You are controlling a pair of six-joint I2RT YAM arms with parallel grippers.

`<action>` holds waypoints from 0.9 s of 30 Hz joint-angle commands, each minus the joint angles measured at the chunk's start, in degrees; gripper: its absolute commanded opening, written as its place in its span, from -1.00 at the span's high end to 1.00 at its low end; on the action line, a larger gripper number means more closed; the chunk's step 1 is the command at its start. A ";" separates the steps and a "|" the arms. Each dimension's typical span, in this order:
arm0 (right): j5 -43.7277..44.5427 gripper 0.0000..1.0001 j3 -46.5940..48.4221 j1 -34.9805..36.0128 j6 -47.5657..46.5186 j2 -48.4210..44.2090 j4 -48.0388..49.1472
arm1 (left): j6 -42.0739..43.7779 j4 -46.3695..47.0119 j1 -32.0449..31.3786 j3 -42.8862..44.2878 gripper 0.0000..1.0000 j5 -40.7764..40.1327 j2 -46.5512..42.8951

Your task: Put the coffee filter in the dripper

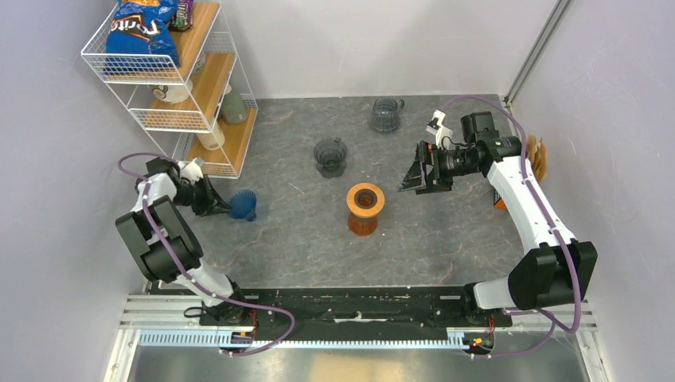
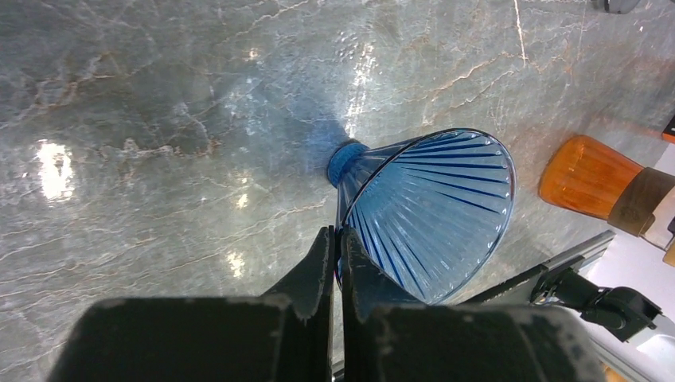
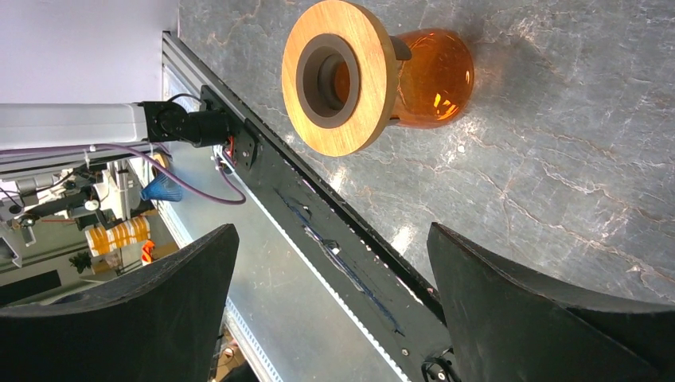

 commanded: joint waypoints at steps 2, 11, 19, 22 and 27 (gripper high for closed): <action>-1.74 -0.94 1.51 -0.26 0.66 -0.04 0.92 | -0.86 -0.93 -2.73 0.20 0.95 -2.91 -3.26; -0.36 -0.98 2.63 -0.58 -0.58 -2.73 -1.03 | 5.68 -17.36 -18.24 11.17 0.96 -1.84 -19.85; 2.38 -0.98 4.22 -0.57 -2.20 -3.57 -2.29 | -7.14 -20.72 -43.43 35.37 0.95 -1.32 -13.03; 2.73 -0.98 4.72 -0.57 -2.82 -3.69 -2.52 | -11.41 -19.83 -49.61 39.49 0.95 -4.92 -10.16; 6.07 -0.98 5.69 -0.57 -4.64 -4.28 -5.01 | -14.65 -18.15 -58.43 43.49 0.96 -8.09 -4.36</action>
